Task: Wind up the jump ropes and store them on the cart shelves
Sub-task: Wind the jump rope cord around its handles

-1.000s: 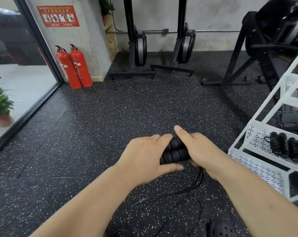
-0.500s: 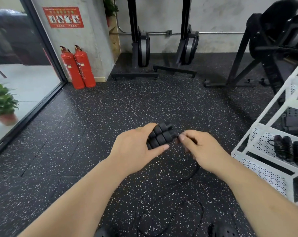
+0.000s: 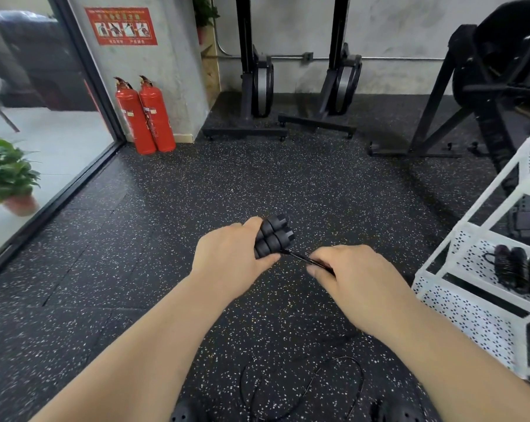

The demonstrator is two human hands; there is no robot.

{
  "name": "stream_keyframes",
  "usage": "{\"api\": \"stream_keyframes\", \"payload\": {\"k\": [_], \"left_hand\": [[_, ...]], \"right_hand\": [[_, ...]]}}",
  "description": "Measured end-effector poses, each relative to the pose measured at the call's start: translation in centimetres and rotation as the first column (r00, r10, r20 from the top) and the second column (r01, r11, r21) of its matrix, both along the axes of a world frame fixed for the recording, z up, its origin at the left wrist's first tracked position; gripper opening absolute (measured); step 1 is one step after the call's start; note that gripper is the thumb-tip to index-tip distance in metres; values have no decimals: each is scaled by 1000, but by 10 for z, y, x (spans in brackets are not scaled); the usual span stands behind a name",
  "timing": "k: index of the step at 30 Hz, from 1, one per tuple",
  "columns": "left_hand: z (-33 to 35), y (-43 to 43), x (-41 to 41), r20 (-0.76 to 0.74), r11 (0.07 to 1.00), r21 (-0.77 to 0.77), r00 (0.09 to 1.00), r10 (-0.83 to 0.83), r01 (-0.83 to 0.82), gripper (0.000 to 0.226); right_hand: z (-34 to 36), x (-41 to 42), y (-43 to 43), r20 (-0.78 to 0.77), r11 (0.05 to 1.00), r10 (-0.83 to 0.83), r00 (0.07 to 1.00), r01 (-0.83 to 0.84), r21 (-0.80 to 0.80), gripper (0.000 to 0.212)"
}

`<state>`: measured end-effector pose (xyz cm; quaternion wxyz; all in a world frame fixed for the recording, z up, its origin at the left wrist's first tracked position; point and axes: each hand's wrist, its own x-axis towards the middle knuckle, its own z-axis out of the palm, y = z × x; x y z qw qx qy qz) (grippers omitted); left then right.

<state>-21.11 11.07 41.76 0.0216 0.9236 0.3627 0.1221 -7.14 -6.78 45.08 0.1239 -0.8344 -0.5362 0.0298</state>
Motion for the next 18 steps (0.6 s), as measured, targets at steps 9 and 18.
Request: {"api": "stream_keyframes", "payload": {"k": [9, 18], "left_hand": [[0, -28, 8, -30, 965, 95, 969, -244, 246, 54], [22, -59, 6, 62, 827, 126, 827, -558, 548, 61]], "right_hand": [[14, 14, -10, 93, 932, 186, 978, -205, 299, 23], [29, 53, -27, -514, 904, 285, 809, -48, 426, 17]]}}
